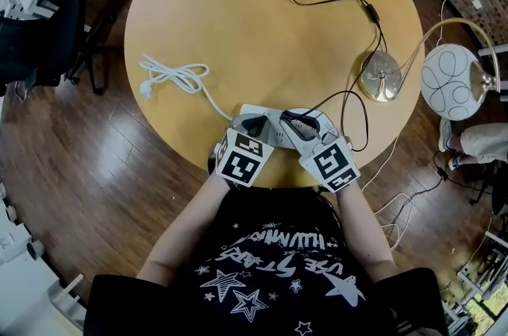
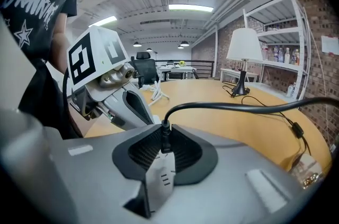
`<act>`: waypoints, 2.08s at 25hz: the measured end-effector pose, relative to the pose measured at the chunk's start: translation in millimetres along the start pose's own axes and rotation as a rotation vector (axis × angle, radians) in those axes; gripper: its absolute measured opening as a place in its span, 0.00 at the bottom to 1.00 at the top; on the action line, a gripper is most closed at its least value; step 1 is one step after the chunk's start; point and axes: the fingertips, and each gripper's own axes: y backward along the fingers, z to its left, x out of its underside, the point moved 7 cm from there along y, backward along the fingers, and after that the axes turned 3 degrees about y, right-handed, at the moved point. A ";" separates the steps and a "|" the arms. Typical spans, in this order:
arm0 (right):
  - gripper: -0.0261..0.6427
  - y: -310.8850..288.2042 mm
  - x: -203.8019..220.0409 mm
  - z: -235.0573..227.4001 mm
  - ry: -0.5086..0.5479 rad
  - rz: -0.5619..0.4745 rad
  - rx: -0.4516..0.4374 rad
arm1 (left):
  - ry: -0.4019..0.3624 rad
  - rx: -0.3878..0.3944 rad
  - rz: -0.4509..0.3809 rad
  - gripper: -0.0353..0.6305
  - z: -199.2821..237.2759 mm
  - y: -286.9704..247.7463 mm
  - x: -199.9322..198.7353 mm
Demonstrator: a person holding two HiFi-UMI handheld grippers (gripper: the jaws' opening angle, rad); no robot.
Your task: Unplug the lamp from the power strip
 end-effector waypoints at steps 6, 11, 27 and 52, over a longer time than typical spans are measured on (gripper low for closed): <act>0.13 9.9 -6.4 -2.9 -0.004 -0.022 0.021 | 0.002 -0.005 -0.018 0.06 1.0 -0.4 1.5; 0.13 23.5 -18.7 -1.9 -0.002 -0.058 0.043 | 0.005 -0.013 -0.042 0.06 0.3 -1.1 4.4; 0.13 81.2 -66.6 -1.4 -0.067 -0.236 0.173 | -0.181 -0.110 -0.459 0.06 -18.9 64.9 -35.5; 0.13 110.1 -99.7 3.8 -0.025 -0.294 0.272 | -0.323 -0.184 -0.769 0.06 -55.2 134.8 -85.1</act>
